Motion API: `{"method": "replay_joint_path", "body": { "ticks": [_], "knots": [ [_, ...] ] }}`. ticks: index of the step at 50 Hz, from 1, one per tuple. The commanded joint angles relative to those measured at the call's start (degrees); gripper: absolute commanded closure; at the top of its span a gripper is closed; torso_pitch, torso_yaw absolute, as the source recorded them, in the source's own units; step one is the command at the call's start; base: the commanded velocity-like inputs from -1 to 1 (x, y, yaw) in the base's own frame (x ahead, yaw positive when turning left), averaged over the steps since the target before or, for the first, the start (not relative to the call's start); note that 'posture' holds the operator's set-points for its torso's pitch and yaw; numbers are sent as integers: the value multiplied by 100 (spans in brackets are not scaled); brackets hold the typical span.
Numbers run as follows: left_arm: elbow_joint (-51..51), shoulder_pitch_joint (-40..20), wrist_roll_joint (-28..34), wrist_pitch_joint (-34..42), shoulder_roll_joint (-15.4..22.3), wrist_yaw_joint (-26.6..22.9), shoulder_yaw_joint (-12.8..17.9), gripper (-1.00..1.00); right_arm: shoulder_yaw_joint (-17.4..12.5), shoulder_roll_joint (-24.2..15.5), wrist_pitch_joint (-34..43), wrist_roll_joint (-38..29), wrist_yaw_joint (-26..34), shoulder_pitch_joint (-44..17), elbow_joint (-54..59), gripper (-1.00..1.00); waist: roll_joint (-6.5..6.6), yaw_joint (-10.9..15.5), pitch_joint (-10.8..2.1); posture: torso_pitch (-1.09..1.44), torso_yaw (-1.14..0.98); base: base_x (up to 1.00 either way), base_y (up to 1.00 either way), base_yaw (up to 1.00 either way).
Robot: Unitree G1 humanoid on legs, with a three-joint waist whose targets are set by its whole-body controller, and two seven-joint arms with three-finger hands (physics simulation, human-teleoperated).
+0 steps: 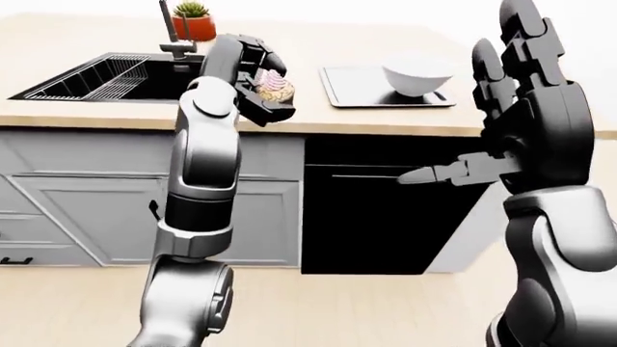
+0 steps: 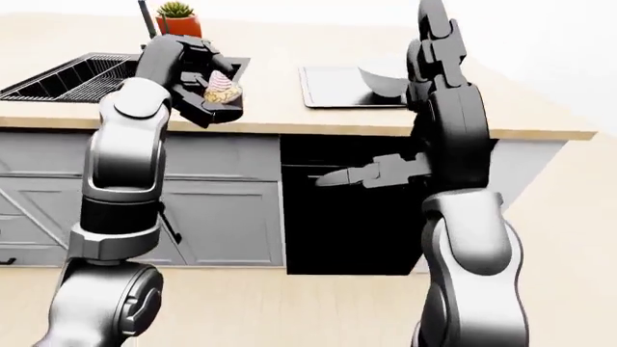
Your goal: Pick up the bowl with donut and place it on the tray. Pick up the cupcake and place it on the tray.
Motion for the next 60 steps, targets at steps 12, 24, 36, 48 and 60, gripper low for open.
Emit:
{"method": "replay_joint_path", "body": {
  "ticks": [12,24,36,48,60],
  "knots": [
    [-103,-71,-20,-169,11,25,-12,100,-155,-140,193,180,-173,-193,-327,-100,372,-172,-90,0,0,23,-2,0],
    [-221,-20,4,-125,11,1,-21,100,-237,-208,172,345,-293,-104,-439,-100,493,-201,51,0,0,0,0,0],
    [-275,-62,37,-68,9,-38,-33,100,-324,-278,255,511,-381,-167,-483,-100,711,-186,-135,0,0,10,0,0],
    [-293,-85,52,-41,23,-68,-23,100,-349,-338,358,629,-459,-235,-556,-100,167,-91,-185,0,0,23,0,0],
    [-308,-102,57,-33,52,-83,-5,100,-321,-361,470,628,-469,-281,-665,-100,459,-255,-13,0,0,9,0,0]
  ]
}}
